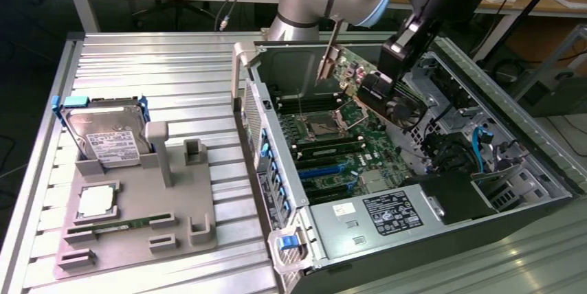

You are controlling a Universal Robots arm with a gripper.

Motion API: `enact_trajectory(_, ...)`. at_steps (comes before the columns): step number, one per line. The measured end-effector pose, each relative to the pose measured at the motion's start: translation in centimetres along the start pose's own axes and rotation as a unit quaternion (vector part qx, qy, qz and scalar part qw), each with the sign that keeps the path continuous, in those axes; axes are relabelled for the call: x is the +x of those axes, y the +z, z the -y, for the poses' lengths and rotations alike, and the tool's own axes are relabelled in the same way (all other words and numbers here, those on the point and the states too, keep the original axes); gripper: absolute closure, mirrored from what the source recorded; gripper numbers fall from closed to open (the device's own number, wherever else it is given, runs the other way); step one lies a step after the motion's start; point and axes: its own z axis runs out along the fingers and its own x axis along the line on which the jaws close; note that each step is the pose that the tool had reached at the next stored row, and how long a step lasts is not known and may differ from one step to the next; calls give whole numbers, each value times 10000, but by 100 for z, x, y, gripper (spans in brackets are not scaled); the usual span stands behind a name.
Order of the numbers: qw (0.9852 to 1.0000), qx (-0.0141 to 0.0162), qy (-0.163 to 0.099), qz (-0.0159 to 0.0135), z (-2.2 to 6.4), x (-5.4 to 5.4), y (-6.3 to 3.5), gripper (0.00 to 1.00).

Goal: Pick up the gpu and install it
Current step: 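Insert the gpu into the slot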

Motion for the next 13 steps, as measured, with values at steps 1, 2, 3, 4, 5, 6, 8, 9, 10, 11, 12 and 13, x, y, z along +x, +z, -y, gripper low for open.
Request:
enact_trajectory(1,10000,0,-22,-1,0,0,0,73)
enact_trajectory(2,10000,-1,-43,-2,0,0,0,73)
enact_trajectory(3,10000,-1,-63,-3,0,0,0,73)
enact_trajectory(4,10000,-1,-86,-3,0,0,0,73)
enact_trajectory(5,9999,-2,-107,-4,0,0,0,73)
enact_trajectory(6,9999,-2,-128,-6,0,0,0,73)
enact_trajectory(8,9999,-3,-170,-7,0,0,0,73)
enact_trajectory(9,9998,-3,-191,-8,0,0,0,73)
enact_trajectory(10,9998,-4,-212,-9,0,0,0,73)
enact_trajectory(11,9997,-4,-231,-10,0,0,0,73)
enact_trajectory(12,9997,-4,-252,-11,0,0,0,73)
enact_trajectory(13,9996,-5,-274,-12,0,0,0,73)
